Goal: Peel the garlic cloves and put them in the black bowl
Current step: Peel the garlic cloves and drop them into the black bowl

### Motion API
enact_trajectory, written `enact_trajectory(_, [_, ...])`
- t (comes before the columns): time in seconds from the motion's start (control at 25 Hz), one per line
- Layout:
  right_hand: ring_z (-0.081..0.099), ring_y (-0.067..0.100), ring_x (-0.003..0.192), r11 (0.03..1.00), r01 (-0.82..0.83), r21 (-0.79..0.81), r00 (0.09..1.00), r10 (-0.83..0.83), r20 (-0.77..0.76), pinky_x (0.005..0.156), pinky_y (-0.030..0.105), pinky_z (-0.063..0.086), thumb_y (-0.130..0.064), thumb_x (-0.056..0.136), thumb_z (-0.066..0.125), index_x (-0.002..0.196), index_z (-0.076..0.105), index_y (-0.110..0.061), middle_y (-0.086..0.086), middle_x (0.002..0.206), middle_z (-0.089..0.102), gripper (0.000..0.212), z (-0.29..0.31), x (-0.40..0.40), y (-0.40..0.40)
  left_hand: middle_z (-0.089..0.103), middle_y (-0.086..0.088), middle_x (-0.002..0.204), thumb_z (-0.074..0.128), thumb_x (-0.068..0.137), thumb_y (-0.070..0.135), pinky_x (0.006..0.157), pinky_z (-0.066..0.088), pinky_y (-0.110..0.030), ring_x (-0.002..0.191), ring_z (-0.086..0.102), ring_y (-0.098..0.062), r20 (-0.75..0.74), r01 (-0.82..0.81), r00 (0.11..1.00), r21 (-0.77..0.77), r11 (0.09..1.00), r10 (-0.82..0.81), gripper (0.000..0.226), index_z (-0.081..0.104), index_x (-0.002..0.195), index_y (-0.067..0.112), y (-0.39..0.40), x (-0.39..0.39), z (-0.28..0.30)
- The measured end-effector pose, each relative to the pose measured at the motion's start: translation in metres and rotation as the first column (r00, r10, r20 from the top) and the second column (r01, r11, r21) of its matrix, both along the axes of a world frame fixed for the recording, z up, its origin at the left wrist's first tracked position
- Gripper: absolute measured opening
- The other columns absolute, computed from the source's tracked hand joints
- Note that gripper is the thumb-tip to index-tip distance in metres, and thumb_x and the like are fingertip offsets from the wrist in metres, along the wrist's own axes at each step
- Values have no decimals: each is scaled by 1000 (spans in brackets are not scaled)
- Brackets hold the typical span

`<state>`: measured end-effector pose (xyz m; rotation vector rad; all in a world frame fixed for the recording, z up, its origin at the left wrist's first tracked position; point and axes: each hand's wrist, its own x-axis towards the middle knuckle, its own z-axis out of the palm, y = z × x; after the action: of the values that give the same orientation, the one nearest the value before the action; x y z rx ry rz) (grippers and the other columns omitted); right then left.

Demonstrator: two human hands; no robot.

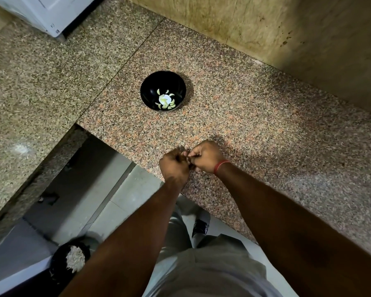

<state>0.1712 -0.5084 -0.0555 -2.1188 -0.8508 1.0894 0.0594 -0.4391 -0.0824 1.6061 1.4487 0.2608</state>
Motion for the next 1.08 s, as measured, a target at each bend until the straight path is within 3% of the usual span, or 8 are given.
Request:
enact_trajectory(0.08, [74,14,61,999,-39,-33,999,40,11,58,28,62,1,84,78,81,79,-9,4,78,76,10,3,2,4,63,8,63,62,96,5,47,36,-7,57,52,-7,22,25,999,25,999,-26,26,70,74,15,0,-3,2])
enact_trajectory(0.24, [71,5,68,997,-67,-26,994,69,80,67,20,61,-1,78,83,80,79,-10,-1,77,75,9,3,-2,8,63,6,63,61,96,3,47,34,-8,56,50,-6,42,36,998,32,999,-38,26,72,75,14,1,-5,1])
enact_trajectory(0.32, [69,5,70,998,-61,-26,993,63,97,67,13,56,-1,76,83,78,77,-11,-3,77,73,12,1,-5,7,67,5,67,63,95,3,54,41,-16,58,53,-6,57,7,998,-4,1000,-7,27,74,74,17,1,-6,-1])
enact_trajectory(0.48, [68,10,72,997,-81,-19,990,82,118,71,21,58,-2,79,79,78,73,-13,-2,77,71,13,-6,-10,6,70,4,70,65,93,1,57,46,-20,61,56,-6,54,4,999,-43,999,-1,25,74,75,15,3,-5,-3])
enact_trajectory(0.6, [69,13,73,997,-76,-13,992,77,102,72,25,60,0,78,77,78,74,-10,0,77,71,11,-8,-7,6,66,7,67,64,93,-1,50,39,-7,59,53,-3,44,15,999,-23,1000,-14,24,74,76,14,4,-4,1])
enact_trajectory(0.76, [73,16,73,993,-114,-9,988,115,102,76,32,63,-2,77,81,79,77,-7,3,78,74,7,-10,-2,10,63,10,66,63,93,-3,49,37,-5,58,52,2,65,36,997,-8,999,-35,26,75,79,14,2,-7,6])
enact_trajectory(0.88, [72,23,64,987,-154,-39,981,158,117,68,40,63,-7,83,78,73,75,-6,7,69,72,11,-12,0,10,59,13,61,65,94,1,47,36,-6,53,48,3,71,77,994,50,996,-81,25,74,75,14,2,-7,8])
enact_trajectory(1.08, [74,28,66,993,119,6,992,-119,-36,62,46,64,-13,87,77,76,72,-5,10,71,73,14,-26,-9,-1,63,8,62,69,95,9,51,45,-23,56,53,-6,115,6,993,-26,1000,-3,27,69,69,18,1,-6,5])
